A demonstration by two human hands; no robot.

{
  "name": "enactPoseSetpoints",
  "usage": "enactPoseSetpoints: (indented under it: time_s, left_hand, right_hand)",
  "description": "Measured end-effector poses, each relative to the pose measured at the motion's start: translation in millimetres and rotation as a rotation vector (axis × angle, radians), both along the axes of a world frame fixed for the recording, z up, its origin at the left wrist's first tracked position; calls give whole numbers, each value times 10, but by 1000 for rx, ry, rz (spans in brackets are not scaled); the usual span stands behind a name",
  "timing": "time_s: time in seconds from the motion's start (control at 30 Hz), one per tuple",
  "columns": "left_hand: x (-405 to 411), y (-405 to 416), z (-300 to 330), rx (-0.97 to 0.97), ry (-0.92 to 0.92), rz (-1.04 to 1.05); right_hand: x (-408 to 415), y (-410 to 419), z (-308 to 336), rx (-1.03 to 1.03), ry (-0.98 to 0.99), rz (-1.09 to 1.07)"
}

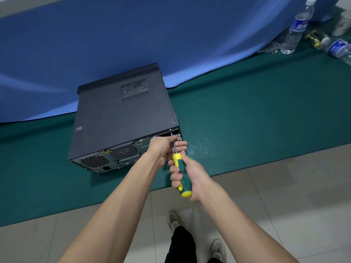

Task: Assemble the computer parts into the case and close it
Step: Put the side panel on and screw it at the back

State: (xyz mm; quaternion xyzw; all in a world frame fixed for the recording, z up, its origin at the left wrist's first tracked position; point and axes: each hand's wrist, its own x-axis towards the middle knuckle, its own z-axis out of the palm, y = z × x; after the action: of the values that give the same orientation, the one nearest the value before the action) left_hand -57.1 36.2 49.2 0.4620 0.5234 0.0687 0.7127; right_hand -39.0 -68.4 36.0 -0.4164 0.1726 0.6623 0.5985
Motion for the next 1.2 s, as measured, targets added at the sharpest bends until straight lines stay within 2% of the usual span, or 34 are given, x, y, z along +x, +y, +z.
enactPoseSetpoints:
  time_s: [0.07,0.27,0.33,0.43,0.47,0.5,0.6,0.7,0.77,0.87,0.93,1.0,1.07,1.17,1.2]
  left_hand:
    - [16,9,20,5,-1,-6]
    - [64,71,12,52,-19,128]
    - [75,108,-8,44,-44,138]
    - [76,78,-14,-106,-106,63]
    - [73,75,-18,-138,-112,53]
    - [72,81,-24,-144,-106,49]
    - [78,125,-45,-72,-51,53]
    - [88,136,-72,22,13,67]
    - [76,141,-77,45,31,43]
    - [24,216,-8,-80,33,-131]
    - [7,263,33,-89,60,-208]
    - [27,274,56,-24,99,-197]
    - [52,260,39,58,127,-160]
    - [60,221,-18,149,148,-127]
    - [53,214,-34,166,142,-114]
  right_hand:
    - [58,-28,0,95,137,-22]
    - [5,-45,-73,101,17,21]
    - [21,-55,-80,135,92,-30]
    - [68,-63,-73,247,317,-112]
    - [69,-51,-65,254,325,-105]
    - [66,-37,-71,240,271,-75]
    - [33,3,-62,108,-53,63]
    - [12,22,-106,-63,-340,58]
    - [23,17,-150,-49,-334,22]
    - [70,-16,-142,162,22,-25]
    - [103,-42,-137,221,99,0]
    - [125,-53,-120,175,-10,94]
    - [112,-52,-86,68,-200,167]
    - [74,-29,-118,-108,-472,148]
    - [60,-20,-116,-111,-480,119]
